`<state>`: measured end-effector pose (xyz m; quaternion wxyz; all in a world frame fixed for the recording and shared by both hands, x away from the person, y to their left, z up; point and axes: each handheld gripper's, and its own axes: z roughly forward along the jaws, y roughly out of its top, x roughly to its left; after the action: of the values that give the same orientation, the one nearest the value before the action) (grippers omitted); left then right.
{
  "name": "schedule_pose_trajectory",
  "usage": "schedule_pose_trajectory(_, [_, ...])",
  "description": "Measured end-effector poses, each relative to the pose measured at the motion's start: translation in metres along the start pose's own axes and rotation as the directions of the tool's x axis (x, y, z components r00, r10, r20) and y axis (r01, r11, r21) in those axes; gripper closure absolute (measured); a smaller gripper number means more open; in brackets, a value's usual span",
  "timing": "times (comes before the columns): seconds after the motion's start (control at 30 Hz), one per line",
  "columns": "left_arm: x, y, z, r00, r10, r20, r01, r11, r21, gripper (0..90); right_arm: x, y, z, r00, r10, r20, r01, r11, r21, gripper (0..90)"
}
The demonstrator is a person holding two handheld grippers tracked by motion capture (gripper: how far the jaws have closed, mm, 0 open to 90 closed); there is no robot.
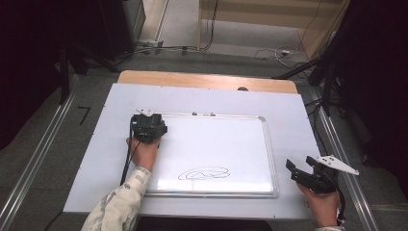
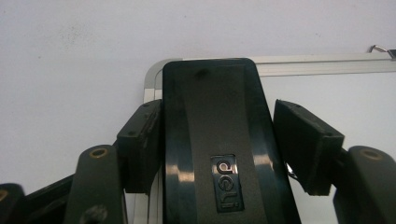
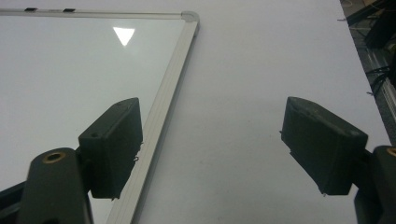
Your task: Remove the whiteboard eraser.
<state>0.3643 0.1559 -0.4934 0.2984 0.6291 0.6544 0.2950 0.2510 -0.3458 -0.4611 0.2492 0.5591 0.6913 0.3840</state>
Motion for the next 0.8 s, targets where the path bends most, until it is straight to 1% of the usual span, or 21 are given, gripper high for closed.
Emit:
schedule_pose_trajectory(0.07, [-0.0005, -0.0004, 0.0008, 1.0000, 0.005, -0.006, -0.005, 1.0000, 0.000, 39.4, -0.0001, 0.0000, 0.0002, 1.0000, 0.000, 0.000, 0.000, 1.000, 0.001, 19.2])
schedule_pose_trajectory(0.13, [-0.0014, -0.0004, 0.0012, 0.9999, 0.012, -0.007, -0.012, 0.9999, -0.002, 40.2, 0.0000, -0.0001, 0.0006, 1.0000, -0.002, -0.003, 0.002, 1.000, 0.002, 19.2])
schedule_pose_trajectory(0.37, [-0.0007, -0.0003, 0.0012, 0.9998, 0.018, 0.001, -0.018, 0.9998, -0.004, 40.7, 0.0000, -0.0001, 0.0009, 1.0000, -0.006, -0.003, 0.006, 1.000, 0.001, 19.2])
schedule_pose_trajectory(0.63, [0.0016, 0.0006, 0.0009, 0.9993, 0.032, 0.021, -0.032, 0.9995, 0.000, 40.9, 0.0003, -0.0002, 0.0015, 1.0000, -0.008, -0.005, 0.008, 1.000, 0.003, 19.2])
schedule_pose_trajectory(0.8, [0.0024, 0.0008, 0.0010, 0.9992, 0.031, 0.027, -0.031, 0.9995, -0.003, 40.9, 0.0003, -0.0003, 0.0019, 0.9999, -0.009, -0.006, 0.009, 1.000, 0.005, 19.2])
